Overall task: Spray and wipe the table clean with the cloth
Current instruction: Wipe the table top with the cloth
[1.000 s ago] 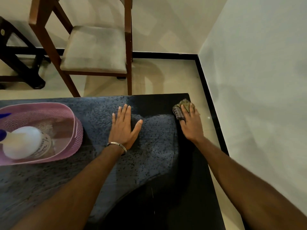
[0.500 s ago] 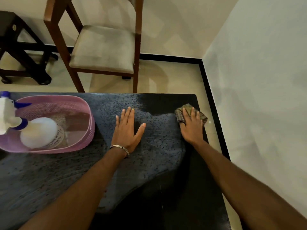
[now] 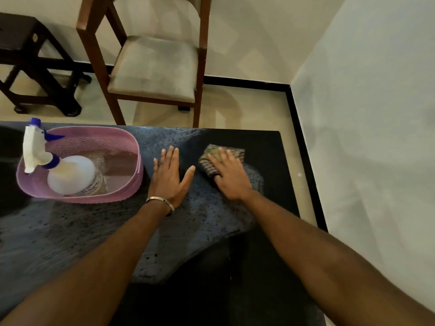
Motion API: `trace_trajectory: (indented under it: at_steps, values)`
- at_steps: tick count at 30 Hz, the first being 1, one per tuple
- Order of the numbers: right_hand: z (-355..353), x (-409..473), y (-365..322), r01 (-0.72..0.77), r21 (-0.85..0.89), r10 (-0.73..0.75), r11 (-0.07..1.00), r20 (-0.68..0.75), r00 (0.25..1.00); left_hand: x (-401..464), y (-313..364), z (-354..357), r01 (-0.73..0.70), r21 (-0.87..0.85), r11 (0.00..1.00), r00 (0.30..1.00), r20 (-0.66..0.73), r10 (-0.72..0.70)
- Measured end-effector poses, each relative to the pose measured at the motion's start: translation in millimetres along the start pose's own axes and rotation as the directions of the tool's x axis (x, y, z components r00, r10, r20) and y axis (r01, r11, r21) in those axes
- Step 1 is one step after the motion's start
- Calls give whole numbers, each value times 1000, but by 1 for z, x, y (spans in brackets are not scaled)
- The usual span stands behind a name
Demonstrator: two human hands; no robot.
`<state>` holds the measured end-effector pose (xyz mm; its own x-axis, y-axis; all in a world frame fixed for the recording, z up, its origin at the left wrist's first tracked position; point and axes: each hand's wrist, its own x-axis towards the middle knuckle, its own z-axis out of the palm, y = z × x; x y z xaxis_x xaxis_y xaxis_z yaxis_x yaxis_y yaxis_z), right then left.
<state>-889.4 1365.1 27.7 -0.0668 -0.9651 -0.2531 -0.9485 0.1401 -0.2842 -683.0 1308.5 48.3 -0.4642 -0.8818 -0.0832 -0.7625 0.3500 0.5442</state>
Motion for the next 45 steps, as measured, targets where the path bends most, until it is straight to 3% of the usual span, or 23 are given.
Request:
trace_trajectory:
  at_steps: [4,6,8,10,13,17,18,20,23,25,27,30,32,35,37,39,42,44,45]
  values:
    - [-14,-50,86,-368,52,372,928,-87,924,-11,13,6,-32,-3,999,999,13,33]
    - [-13,-56,89,-491,80,496,868,-74,865,-16,16,6,-35,-15,999,999,13,35]
    - [-9,-54,57,-512,88,519,855,-103,849,-21,16,6,-37,-17,999,999,11,37]
    - [8,-57,4,-375,56,379,925,-119,918,-24,15,4,-41,-9,999,999,12,41]
    - [40,-84,-72,-52,16,52,999,-50,997,-28,16,3,-32,-2,999,999,27,32]
    - [41,-134,-49,137,-22,-136,990,40,990,-40,18,1,-80,32,996,996,44,78]
    - [35,-145,-26,85,-4,-85,996,6,996,-42,17,1,-86,33,996,995,43,85]
    - [23,-159,32,-161,51,164,986,-59,985,-47,16,-1,-84,32,996,996,42,82]
    - [5,-156,85,-479,92,484,873,-54,873,-56,11,-4,-83,49,995,995,55,81]
    - [9,-144,64,-579,115,588,807,-66,806,-63,7,-7,-79,45,996,995,56,77]
    - [22,-134,7,-499,107,509,860,-115,853,-69,4,-10,-64,38,997,997,55,62]
    - [60,-131,-98,-59,13,60,998,-56,997,-73,3,-15,-62,55,997,996,61,59]
    - [77,-144,-144,212,-8,-211,977,52,976,-75,5,-18,-58,62,996,995,79,53]
    - [68,-169,-126,405,-1,-402,914,122,907,-74,5,-21,-68,55,996,995,71,64]
    - [56,-178,-74,266,-27,-266,964,14,964,-75,3,-22,-72,38,997,996,62,70]
    - [42,-185,-8,-123,10,124,992,-68,990,-78,2,-22,-61,21,998,996,67,59]
    - [25,-190,46,-547,97,555,831,-97,826,-90,-5,-19,-42,17,999,995,90,41]
    - [31,-184,28,-657,141,670,741,-81,738,-99,-11,-16,-38,32,999,994,106,34]
    - [40,-182,6,-659,128,671,741,-92,736,-103,-15,-15,-34,36,999,993,113,29]
